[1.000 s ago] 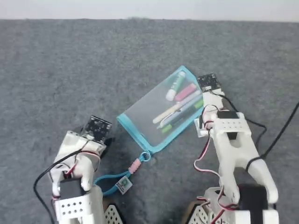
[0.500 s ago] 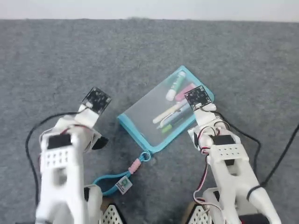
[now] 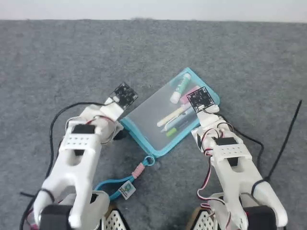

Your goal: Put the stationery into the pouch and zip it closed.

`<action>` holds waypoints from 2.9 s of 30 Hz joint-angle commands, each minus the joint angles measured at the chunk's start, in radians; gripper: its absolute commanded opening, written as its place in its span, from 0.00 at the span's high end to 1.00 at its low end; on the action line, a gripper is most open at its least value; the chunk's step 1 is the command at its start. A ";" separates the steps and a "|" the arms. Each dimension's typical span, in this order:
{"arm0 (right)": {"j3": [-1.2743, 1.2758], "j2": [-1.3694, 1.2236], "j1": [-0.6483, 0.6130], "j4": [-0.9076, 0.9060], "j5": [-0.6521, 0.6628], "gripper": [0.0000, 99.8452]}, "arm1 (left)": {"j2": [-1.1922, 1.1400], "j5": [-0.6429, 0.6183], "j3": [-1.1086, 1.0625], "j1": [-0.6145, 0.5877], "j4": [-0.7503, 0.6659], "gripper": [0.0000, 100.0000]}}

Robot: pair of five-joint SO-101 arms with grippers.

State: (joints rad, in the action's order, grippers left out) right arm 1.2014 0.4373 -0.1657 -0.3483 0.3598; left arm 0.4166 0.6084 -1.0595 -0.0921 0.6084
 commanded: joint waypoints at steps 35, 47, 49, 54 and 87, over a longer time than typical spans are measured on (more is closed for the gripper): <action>0.035 0.002 -0.021 0.194 0.015 0.99 | -0.603 0.037 -0.096 0.147 -1.447 0.69; 0.035 0.002 -0.038 0.191 0.017 0.99 | -0.624 0.204 -0.157 0.253 -1.746 0.73; 0.035 0.002 -0.038 0.191 0.017 0.99 | -0.635 0.241 -0.156 0.290 -1.746 0.73; 0.035 0.002 -0.038 0.189 0.017 0.99 | -0.695 0.342 -0.159 0.381 -1.746 0.81; -0.009 0.013 -0.050 -0.001 0.015 0.99 | 0.376 -0.203 -0.234 0.305 -0.173 0.94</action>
State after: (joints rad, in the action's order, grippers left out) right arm 1.2413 0.4373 -0.1995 -0.2685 0.3598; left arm 0.5976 0.5930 -1.5474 0.0767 -0.2186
